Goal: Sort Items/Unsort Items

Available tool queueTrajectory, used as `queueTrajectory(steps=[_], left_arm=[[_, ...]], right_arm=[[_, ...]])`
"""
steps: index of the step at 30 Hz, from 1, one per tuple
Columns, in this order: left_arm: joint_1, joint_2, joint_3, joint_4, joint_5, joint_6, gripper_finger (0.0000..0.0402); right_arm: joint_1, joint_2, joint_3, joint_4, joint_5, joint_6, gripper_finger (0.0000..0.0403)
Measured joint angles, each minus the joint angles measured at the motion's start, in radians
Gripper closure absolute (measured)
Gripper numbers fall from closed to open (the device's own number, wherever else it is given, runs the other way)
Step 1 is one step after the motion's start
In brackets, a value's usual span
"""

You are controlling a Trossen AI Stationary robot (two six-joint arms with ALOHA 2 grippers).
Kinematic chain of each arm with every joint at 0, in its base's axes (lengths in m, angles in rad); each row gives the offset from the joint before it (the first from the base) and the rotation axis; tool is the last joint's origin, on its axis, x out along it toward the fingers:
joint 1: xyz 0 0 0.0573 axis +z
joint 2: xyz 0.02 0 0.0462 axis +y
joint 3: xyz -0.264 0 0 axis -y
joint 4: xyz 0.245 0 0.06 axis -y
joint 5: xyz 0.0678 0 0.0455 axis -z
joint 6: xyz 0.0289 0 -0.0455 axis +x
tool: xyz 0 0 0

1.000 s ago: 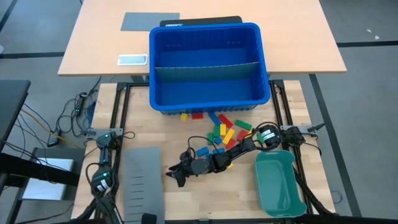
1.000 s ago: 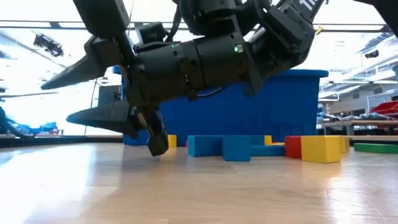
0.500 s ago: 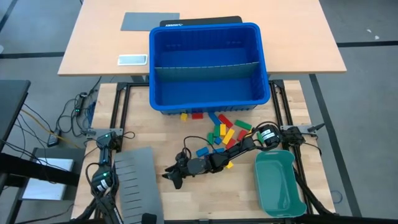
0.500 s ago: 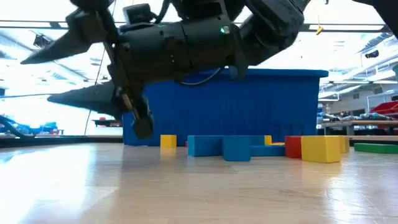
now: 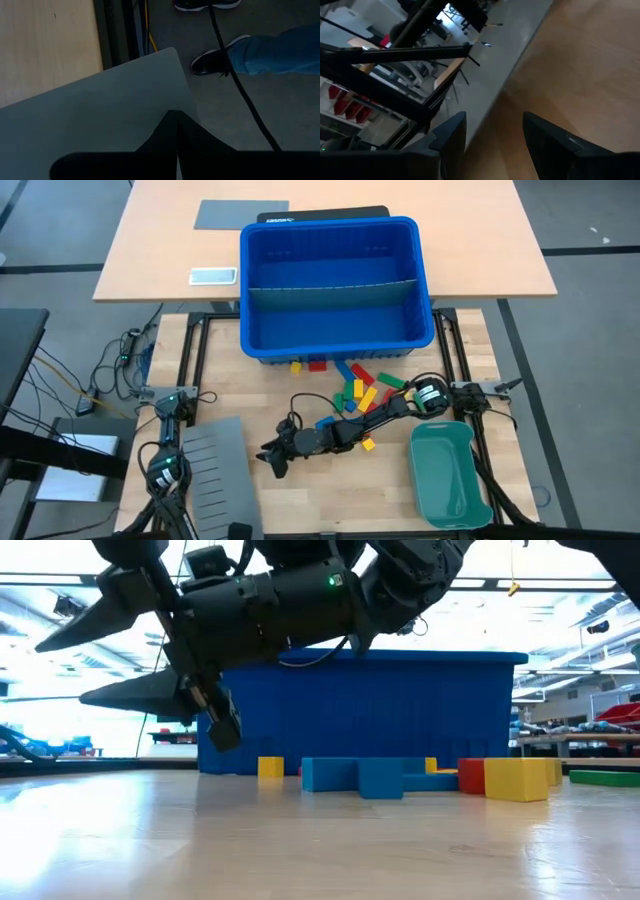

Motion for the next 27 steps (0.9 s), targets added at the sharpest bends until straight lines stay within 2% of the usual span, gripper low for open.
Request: queueTrajectory(steps=[7,11,13,17,22,27], left_arm=[[0.000,0.000,0.000,0.000,0.000,0.001,0.0401],[0.000,0.000,0.000,0.001,0.001,0.002,0.0401],[0.000,0.000,0.000,0.001,0.001,0.002,0.0401],[0.000,0.000,0.000,0.002,0.001,0.002,0.0401],[0.000,0.000,0.000,0.003,0.001,0.018,0.0401],[0.000,-0.001,0.000,0.002,0.002,0.026,0.0401]], right_arm=[[0.015,0.000,0.001,0.036,-0.005,-0.024,0.0205],[0.026,0.003,0.058,0.025,-0.041,-0.122,0.0205],[0.031,0.002,0.119,-0.012,-0.057,-0.191,0.0205],[0.028,0.001,0.245,-0.201,-0.060,-0.302,0.0205],[-0.014,-0.001,0.276,-0.309,-0.037,-0.240,0.0205],[-0.032,0.068,0.259,-0.277,-0.079,-0.148,0.0205]])
